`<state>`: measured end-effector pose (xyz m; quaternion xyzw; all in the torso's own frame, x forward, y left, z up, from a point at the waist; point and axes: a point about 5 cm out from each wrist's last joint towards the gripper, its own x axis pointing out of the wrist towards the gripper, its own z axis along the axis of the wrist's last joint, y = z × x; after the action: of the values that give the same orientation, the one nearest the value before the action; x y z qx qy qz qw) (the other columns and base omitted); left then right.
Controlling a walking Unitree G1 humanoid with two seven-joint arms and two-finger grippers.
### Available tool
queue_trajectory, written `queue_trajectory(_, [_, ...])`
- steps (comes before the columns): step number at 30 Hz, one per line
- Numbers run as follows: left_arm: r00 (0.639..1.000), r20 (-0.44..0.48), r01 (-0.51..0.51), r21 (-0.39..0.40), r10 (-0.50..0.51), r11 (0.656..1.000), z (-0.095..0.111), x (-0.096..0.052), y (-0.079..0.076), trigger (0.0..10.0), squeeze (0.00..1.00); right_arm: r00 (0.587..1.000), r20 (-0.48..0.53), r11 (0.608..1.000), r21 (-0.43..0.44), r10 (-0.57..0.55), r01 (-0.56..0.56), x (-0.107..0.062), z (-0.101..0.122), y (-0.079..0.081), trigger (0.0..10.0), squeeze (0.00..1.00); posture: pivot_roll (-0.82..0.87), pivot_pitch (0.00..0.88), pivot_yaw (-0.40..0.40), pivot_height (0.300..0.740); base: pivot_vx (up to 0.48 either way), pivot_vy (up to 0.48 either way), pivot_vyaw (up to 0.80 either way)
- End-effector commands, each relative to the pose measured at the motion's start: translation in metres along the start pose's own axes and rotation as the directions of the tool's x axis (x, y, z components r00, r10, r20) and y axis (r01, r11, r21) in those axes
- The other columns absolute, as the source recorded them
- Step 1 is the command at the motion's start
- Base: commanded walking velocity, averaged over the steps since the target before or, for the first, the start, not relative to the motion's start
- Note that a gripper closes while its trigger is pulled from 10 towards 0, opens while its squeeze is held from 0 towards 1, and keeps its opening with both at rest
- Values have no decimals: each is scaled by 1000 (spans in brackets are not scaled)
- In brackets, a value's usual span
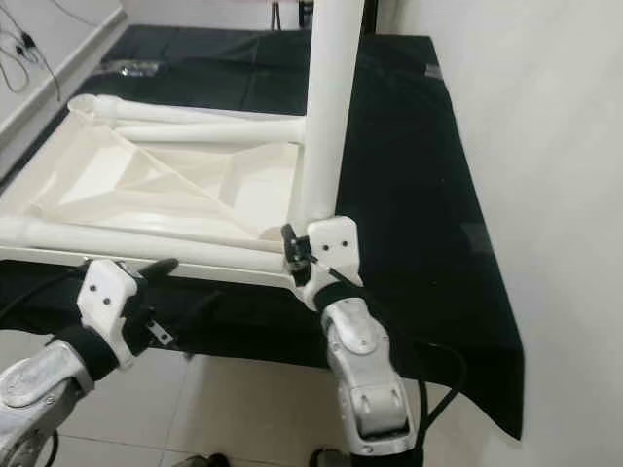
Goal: Building children table
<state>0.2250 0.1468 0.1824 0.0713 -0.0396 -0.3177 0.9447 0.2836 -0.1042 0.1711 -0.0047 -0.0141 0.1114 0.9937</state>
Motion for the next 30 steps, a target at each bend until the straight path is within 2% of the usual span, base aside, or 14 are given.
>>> queue_trajectory(1, [1000,-13,14,-32,-15,999,-7,1,-7,10000,0,992,24,990,56,124,-126,2,1,5,10000,659,50,153,-16,740,0,0,0])
queue_trajectory(3, [1000,-11,18,-41,-19,999,-8,2,-9,10000,0,981,52,980,61,186,-189,3,5,8,10000,659,52,153,-14,740,0,0,0])
queue_trajectory(4, [999,-9,33,-61,-34,998,-10,4,-15,10000,0,952,93,956,6,292,-294,6,14,3,10000,0,51,149,-10,740,0,0,0])
queue_trajectory(7, [999,-10,47,-70,-48,996,-11,5,-19,10000,0,933,107,939,-19,345,-344,9,20,-4,10000,0,51,148,-10,740,0,0,0])
queue_trajectory(9, [997,-12,73,-87,-74,994,-14,7,-27,10000,0,889,120,897,-60,442,-438,16,32,-17,10000,0,48,142,-15,740,0,0,0])
queue_trajectory(10, [997,-12,73,-87,-74,994,-14,7,-27,10000,0,889,120,897,-60,442,-438,16,32,-17,10000,0,48,142,-15,740,0,0,0])
queue_trajectory(13, [993,-22,111,-89,-113,990,-21,9,-40,10000,0,788,74,790,-124,611,-600,27,49,-38,10000,0,43,140,-22,740,0,0,0])
queue_trajectory(18, [992,-23,118,-87,-121,989,-22,11,-43,10000,0,736,17,731,-130,677,-670,33,47,-42,10000,0,46,135,-30,740,0,0,0])
queue_trajectory(19, [992,-21,119,-84,-121,989,-23,13,-44,10000,0,678,-9,674,-108,735,-731,45,46,-46,10000,0,51,132,-36,740,0,0,0])
queue_trajectory(22, [993,-20,118,-81,-120,990,-23,14,-44,10000,0,674,-5,671,-79,739,-737,51,46,-47,10000,0,52,129,-39,740,0,0,0])
queue_trajectory(23, [993,-20,117,-81,-119,990,-23,14,-44,10000,0,667,-4,665,-70,745,-743,55,45,-46,3294,0,53,128,-39,740,0,0,0])
queue_trajectory(26, [993,-19,117,-80,-119,990,-23,14,-44,10000,0,660,-3,658,-67,751,-750,58,45,-46,3294,0,53,128,-39,740,0,0,0])
queue_trajectory(27, [993,-18,118,-80,-120,990,-23,14,-45,10000,0,647,2,647,-47,762,-761,60,45,-46,0,0,55,126,-43,740,0,0,0])
queue_trajectory(30, [991,-17,131,-83,-133,988,-26,15,-50,10000,0,625,-3,625,-2,780,-780,65,41,-49,0,0,52,126,-43,740,0,0,0])
